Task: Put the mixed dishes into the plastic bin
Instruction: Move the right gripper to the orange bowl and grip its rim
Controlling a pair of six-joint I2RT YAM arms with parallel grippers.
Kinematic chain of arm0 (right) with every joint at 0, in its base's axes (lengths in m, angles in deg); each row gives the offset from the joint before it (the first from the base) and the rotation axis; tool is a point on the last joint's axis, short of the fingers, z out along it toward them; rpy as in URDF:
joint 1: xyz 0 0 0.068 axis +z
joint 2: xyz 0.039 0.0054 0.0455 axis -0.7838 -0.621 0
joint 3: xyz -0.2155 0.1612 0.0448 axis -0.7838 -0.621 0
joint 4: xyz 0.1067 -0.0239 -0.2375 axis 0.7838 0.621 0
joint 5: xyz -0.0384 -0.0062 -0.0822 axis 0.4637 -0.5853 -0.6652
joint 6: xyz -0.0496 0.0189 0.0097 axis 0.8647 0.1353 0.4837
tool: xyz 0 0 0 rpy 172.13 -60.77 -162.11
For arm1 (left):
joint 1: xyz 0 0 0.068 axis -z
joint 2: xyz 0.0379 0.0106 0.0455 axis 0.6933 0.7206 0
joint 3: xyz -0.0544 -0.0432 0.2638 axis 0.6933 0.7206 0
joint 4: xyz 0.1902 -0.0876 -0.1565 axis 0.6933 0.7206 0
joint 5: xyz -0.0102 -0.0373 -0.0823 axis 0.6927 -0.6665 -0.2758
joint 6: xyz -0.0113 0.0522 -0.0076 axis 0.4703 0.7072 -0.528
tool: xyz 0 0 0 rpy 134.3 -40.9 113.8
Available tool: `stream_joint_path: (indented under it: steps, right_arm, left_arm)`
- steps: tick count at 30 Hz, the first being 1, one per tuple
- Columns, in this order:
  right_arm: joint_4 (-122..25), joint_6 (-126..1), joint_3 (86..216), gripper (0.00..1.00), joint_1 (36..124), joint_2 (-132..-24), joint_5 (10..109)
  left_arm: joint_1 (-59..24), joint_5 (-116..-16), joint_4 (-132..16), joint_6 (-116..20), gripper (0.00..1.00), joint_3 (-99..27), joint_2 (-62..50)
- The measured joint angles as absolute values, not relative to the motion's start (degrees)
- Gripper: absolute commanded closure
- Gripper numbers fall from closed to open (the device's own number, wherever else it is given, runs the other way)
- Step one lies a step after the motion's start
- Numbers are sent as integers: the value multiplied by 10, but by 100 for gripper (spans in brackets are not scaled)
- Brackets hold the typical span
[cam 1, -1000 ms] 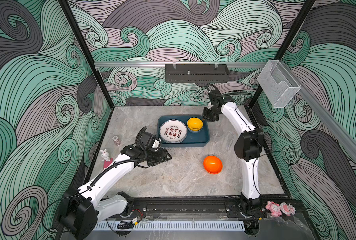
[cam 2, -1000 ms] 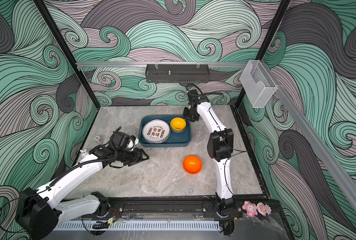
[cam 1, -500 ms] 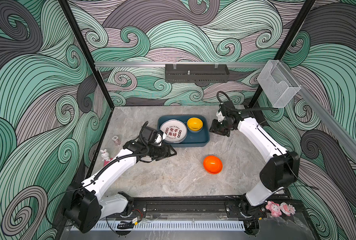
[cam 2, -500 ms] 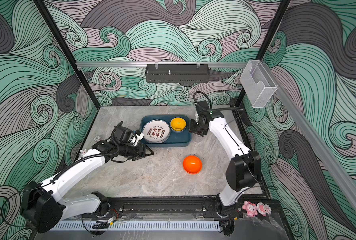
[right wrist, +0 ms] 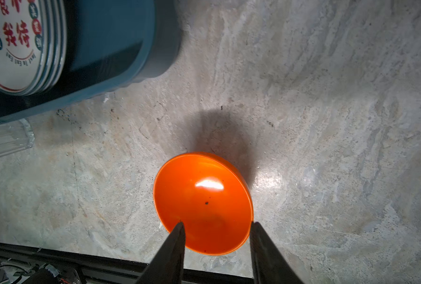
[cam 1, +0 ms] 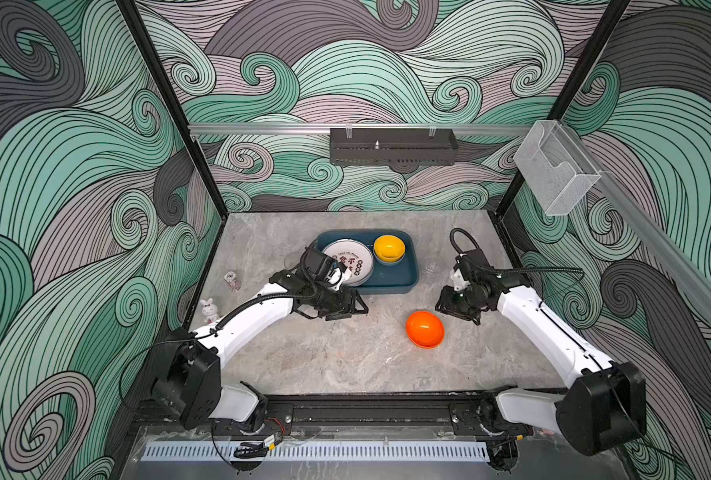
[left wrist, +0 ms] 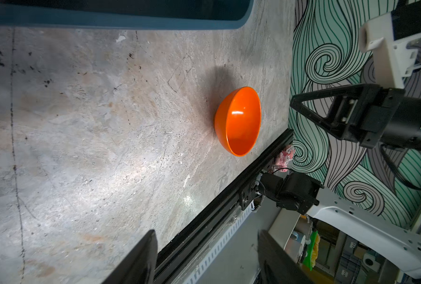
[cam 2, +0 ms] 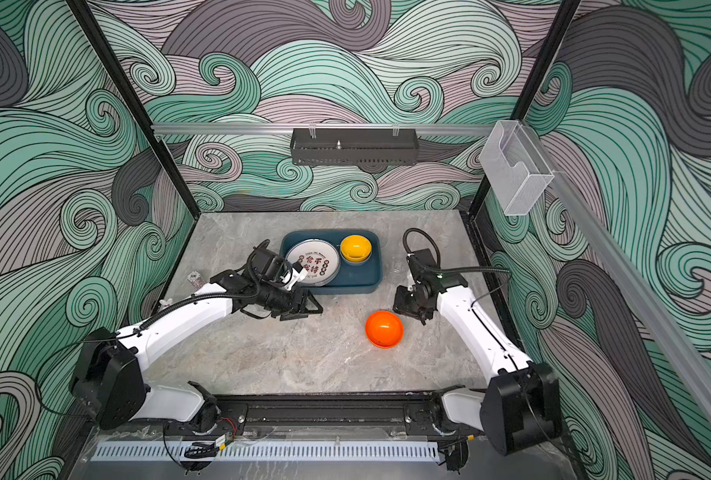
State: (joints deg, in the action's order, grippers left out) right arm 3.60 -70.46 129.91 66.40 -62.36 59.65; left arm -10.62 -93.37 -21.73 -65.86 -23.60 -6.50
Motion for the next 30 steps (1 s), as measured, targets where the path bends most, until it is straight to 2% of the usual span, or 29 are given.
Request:
stream_joint_path:
  steps: [10, 15, 30]
  right_arm:
    - [20, -716, 1225, 56, 661, -636, 599]
    - [1, -724, 1206, 61, 661, -658, 607]
    - [-40, -732, 1188, 86, 661, -700, 624]
  left_arm:
    - [-54, -911, -207, -639, 34, -257, -9]
    - [-47, -903, -204, -635, 35, -261, -1]
    - [-47, -894, -205, -635, 37, -259, 1]
